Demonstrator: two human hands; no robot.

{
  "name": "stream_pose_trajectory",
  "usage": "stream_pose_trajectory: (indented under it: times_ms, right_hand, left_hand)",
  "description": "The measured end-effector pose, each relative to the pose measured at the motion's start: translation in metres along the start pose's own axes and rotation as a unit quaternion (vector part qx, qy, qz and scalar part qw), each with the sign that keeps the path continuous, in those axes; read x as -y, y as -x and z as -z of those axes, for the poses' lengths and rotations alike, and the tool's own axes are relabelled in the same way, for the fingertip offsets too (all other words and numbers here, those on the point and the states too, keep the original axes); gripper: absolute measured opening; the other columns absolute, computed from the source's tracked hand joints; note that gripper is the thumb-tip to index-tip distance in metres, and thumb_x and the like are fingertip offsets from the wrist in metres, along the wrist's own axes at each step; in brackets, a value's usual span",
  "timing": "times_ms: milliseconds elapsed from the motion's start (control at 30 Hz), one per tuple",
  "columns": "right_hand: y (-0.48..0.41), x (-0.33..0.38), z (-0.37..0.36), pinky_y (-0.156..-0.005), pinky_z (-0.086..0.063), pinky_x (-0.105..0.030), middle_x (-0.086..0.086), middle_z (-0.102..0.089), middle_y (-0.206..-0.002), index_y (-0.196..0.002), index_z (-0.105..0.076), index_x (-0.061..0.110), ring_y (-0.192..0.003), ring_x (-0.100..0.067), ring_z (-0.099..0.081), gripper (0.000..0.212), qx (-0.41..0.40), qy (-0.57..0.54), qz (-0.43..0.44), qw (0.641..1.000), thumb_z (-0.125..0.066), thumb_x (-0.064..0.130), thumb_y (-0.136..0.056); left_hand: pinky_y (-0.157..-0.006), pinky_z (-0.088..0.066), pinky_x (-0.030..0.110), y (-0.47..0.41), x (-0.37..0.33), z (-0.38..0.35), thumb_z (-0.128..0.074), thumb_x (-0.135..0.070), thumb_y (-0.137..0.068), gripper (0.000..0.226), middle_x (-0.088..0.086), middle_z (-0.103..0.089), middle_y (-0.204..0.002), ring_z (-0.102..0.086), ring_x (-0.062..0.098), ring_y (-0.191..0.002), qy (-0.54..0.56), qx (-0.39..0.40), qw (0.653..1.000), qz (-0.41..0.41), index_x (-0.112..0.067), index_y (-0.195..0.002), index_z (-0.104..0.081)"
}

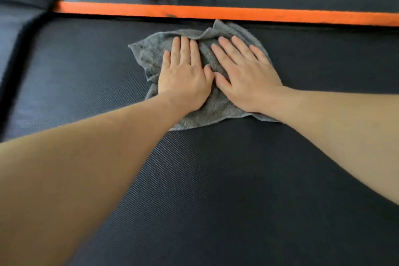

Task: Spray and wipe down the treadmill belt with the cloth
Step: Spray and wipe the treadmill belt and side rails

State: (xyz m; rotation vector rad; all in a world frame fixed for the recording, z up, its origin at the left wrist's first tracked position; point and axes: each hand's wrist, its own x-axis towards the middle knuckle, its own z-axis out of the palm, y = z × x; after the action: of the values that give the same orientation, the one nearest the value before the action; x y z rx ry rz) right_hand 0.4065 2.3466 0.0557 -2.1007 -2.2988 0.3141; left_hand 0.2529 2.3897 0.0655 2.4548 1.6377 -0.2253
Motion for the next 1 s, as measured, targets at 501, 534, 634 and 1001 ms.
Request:
stream_pose_trajectory:
  times_ms: [501, 534, 634, 1001]
  right_hand:
    - [0.179, -0.207, 0.0, -0.122, -0.007, -0.041, 0.003, -0.005, -0.167, -0.159, -0.01, 0.025, -0.154, -0.017, -0.002, 0.065, -0.035, -0.017, -0.255, 0.966, -0.02, 0.054, -0.102]
    - [0.178, -0.2, -0.003, -0.123, -0.005, -0.041, 0.002, -0.003, -0.167, -0.16, -0.008, 0.024, -0.154, -0.018, 0.0, 0.064, -0.036, -0.024, -0.274, 0.961, -0.02, 0.052, -0.103]
    - [0.176, -0.181, -0.004, -0.123, -0.004, -0.045, -0.001, -0.001, -0.168, -0.16, -0.006, 0.02, -0.154, -0.021, 0.002, 0.064, -0.04, -0.032, -0.288, 0.956, -0.019, 0.048, -0.103]
    - [0.231, -0.304, 0.008, -0.123, -0.008, -0.04, 0.005, -0.009, -0.167, -0.159, -0.012, 0.024, -0.153, -0.014, -0.005, 0.069, -0.01, -0.001, -0.123, 0.992, -0.017, 0.057, -0.099]
  left_hand:
    - [-0.124, 0.001, 0.044, 0.005, -0.278, -0.037, -0.013, -0.041, -0.104, 0.064, 0.007, 0.007, -0.166, 0.009, 0.022, -0.153, -0.012, -0.01, 0.983, -0.184, -0.01, -0.158, 0.003]
    - [-0.123, 0.001, 0.043, 0.008, -0.274, -0.036, -0.013, -0.041, -0.104, 0.063, 0.006, 0.006, -0.166, 0.008, 0.021, -0.153, -0.013, -0.008, 0.982, -0.187, -0.012, -0.158, 0.002]
    - [-0.123, -0.003, 0.042, 0.017, -0.257, -0.036, -0.012, -0.04, -0.103, 0.061, 0.002, -0.002, -0.167, 0.001, 0.019, -0.153, -0.005, -0.026, 0.979, -0.204, -0.016, -0.159, -0.005]
    - [-0.122, -0.007, 0.048, 0.013, -0.343, -0.035, -0.004, -0.051, -0.095, 0.075, 0.011, -0.006, -0.166, -0.002, 0.027, -0.153, -0.033, -0.006, 0.987, -0.157, -0.009, -0.158, -0.006]
